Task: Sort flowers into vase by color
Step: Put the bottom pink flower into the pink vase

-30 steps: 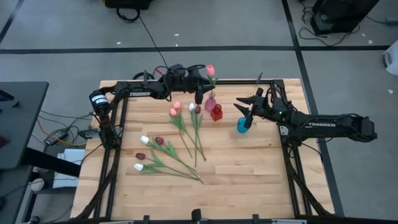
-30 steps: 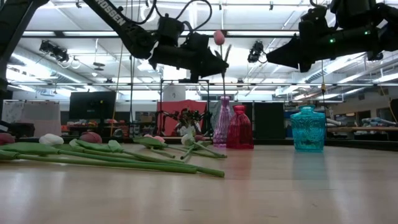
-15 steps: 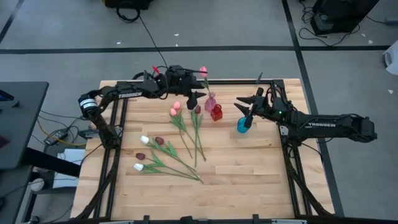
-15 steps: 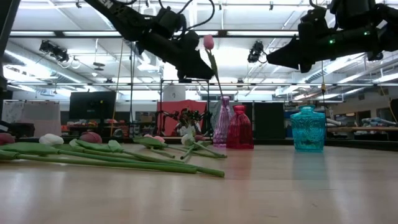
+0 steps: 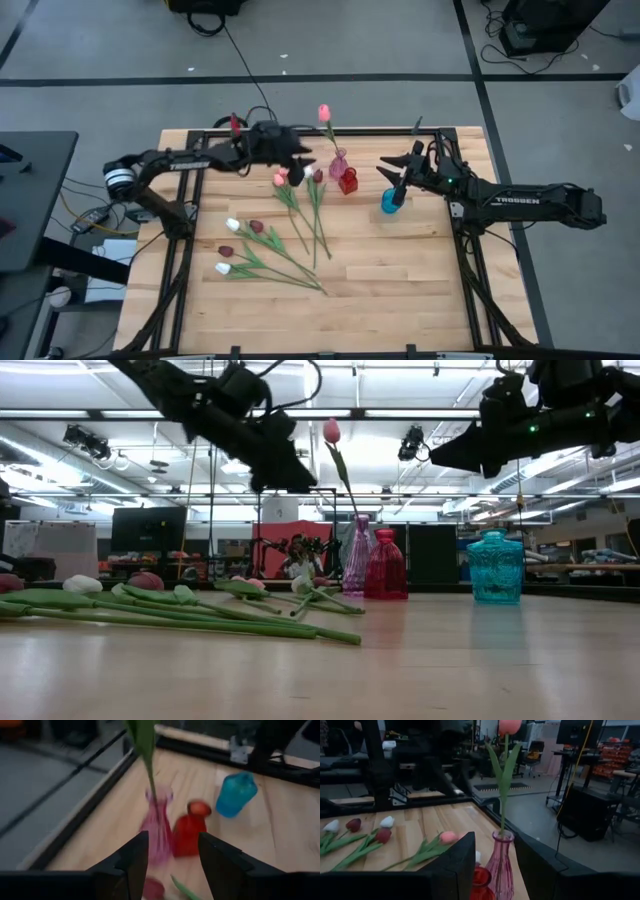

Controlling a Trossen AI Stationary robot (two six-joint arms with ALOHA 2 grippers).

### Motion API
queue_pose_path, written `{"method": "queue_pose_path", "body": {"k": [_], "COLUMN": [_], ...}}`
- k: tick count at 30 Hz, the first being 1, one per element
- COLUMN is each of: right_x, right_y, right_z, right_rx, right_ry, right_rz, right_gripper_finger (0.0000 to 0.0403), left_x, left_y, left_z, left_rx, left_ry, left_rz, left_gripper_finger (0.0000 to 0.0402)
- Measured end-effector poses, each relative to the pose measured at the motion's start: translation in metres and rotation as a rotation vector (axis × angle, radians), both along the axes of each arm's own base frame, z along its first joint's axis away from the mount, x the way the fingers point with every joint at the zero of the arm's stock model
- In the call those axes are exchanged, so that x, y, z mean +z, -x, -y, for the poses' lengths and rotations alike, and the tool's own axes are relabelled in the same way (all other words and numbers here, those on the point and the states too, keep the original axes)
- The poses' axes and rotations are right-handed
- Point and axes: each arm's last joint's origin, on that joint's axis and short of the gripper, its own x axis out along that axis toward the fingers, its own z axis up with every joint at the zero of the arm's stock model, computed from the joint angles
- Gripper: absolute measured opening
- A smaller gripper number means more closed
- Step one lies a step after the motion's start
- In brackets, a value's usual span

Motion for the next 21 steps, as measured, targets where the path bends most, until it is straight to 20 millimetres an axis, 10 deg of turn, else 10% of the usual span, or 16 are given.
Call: {"method": "queue_pose_path", "body": {"k": [7,21], "right_x": [-0.002,-0.011], "right_y": [0.000,-0.008], "right_z": [-0.001,-0.002], "right_rx": [0.039,0.145], "right_ry": [-0.016,-0.057], "right_rz": [-0.018,-0.050], "right_gripper_finger": [0.0151,0.0151], "left_x": [-0.043,-0.091], "left_y": [0.021,-0.003], "left_z": [0.046,0.103], "left_rx": [0.308,0.478], "left_ry": [0.344,0.863], "left_rz": [-0.130,-0.224], "left_gripper_finger": [0.0163,0.0161]}}
